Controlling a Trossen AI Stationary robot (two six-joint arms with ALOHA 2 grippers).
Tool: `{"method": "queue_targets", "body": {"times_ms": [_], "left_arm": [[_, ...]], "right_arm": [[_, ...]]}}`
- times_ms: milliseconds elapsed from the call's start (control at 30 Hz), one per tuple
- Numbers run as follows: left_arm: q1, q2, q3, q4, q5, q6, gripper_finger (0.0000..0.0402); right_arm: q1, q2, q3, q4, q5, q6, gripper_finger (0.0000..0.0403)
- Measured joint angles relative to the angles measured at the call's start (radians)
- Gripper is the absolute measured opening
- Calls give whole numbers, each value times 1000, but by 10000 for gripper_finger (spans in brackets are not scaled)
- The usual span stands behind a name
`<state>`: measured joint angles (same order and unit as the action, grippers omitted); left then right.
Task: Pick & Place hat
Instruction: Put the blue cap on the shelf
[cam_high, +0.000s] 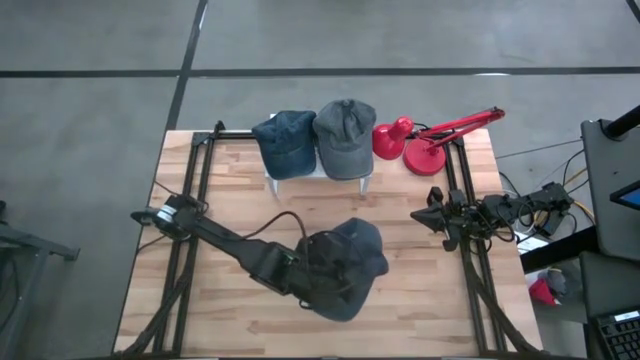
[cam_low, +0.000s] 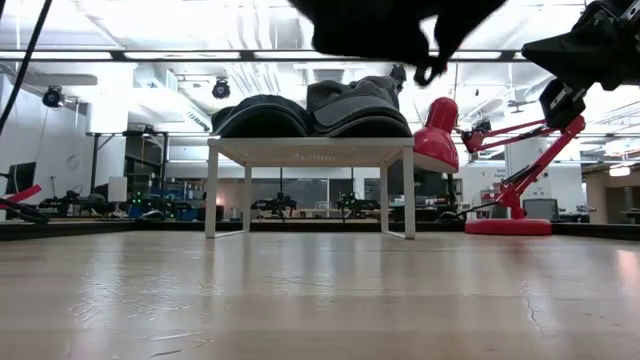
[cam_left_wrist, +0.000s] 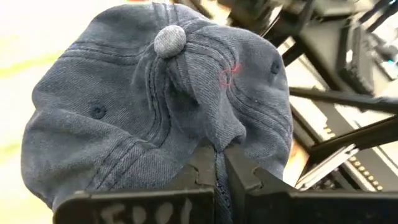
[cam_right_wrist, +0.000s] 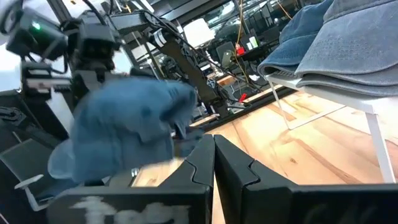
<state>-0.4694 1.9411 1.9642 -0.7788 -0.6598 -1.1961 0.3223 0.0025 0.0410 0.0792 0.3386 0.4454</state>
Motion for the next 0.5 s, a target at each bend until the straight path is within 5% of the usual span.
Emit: {"method": "queue_targets", "body": {"times_ms": [267, 500], "left_arm": [[6, 0, 155, -116, -97, 89, 2], [8, 0, 375, -403, -328, 87, 2]], "right_arm": [[0, 0, 0, 0, 0, 0, 9], [0, 0, 0, -1, 0, -3, 8]]}}
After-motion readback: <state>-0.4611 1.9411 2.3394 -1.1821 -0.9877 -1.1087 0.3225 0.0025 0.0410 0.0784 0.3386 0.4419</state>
